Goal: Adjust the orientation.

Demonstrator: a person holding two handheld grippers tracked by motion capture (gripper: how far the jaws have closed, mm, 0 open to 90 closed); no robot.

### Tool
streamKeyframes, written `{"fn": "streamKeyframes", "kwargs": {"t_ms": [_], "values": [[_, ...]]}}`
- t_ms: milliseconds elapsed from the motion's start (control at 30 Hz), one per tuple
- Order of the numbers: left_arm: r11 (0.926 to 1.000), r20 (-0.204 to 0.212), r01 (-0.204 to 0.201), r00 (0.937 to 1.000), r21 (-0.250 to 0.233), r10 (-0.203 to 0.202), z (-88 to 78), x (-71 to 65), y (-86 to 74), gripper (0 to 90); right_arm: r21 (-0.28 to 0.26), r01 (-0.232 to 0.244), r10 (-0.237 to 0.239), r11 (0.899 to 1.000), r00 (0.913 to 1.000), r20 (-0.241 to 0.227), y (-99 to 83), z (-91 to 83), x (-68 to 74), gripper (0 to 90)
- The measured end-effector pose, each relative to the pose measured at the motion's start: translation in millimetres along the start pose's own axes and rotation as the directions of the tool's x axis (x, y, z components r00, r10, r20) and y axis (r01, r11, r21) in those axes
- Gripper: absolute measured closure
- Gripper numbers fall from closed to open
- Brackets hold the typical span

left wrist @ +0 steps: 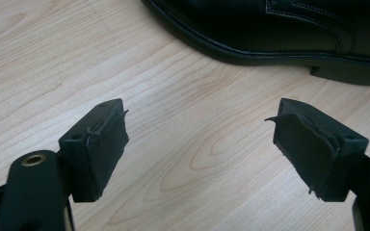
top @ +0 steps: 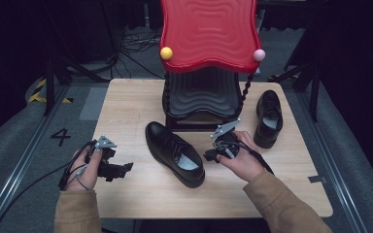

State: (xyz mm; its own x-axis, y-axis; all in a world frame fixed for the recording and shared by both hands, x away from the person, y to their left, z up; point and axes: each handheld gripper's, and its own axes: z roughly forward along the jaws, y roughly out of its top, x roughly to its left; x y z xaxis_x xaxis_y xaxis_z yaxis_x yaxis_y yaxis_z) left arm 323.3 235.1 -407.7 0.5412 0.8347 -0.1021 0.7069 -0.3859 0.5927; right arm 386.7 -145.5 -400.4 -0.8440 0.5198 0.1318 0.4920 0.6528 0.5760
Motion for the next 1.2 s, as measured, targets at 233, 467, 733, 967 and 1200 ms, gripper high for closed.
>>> {"fn": "streamKeyframes", "kwargs": {"t_ms": [233,467,733,967,1200], "values": [[1.0,0.001,-0.006,1.0,-0.001,0.006,-1.2,-0.8,0.7,19.8,0.005,0.08,-0.079,0.997,0.9958,-0.046,15.5,-18.1,16.9,75.4],[1.0,0.003,-0.01,1.0,-0.002,0.01,-0.5,-1.5,1.0,19.8,0.078,0.169,-0.16,0.983,0.9811,-0.109,28.2,-11.8,34.9,70.8],[1.0,0.003,-0.009,1.0,-0.002,0.009,-0.6,-1.8,1.0,19.8,0.125,0.221,-0.201,0.967,0.9674,-0.155,37.5,2.3,45.7,68.3],[0.9999,0.005,-0.012,0.9999,-0.001,0.012,0.6,-3.2,1.5,19.8,0.211,0.246,-0.205,0.946,0.9584,-0.199,44.4,26.6,50.4,65.5],[0.9999,0.007,-0.016,0.9999,-0.001,0.016,1.4,-3.3,1.6,19.9,0.279,0.277,-0.219,0.92,0.9506,-0.219,46.7,47.2,53.1,65.4]]}}
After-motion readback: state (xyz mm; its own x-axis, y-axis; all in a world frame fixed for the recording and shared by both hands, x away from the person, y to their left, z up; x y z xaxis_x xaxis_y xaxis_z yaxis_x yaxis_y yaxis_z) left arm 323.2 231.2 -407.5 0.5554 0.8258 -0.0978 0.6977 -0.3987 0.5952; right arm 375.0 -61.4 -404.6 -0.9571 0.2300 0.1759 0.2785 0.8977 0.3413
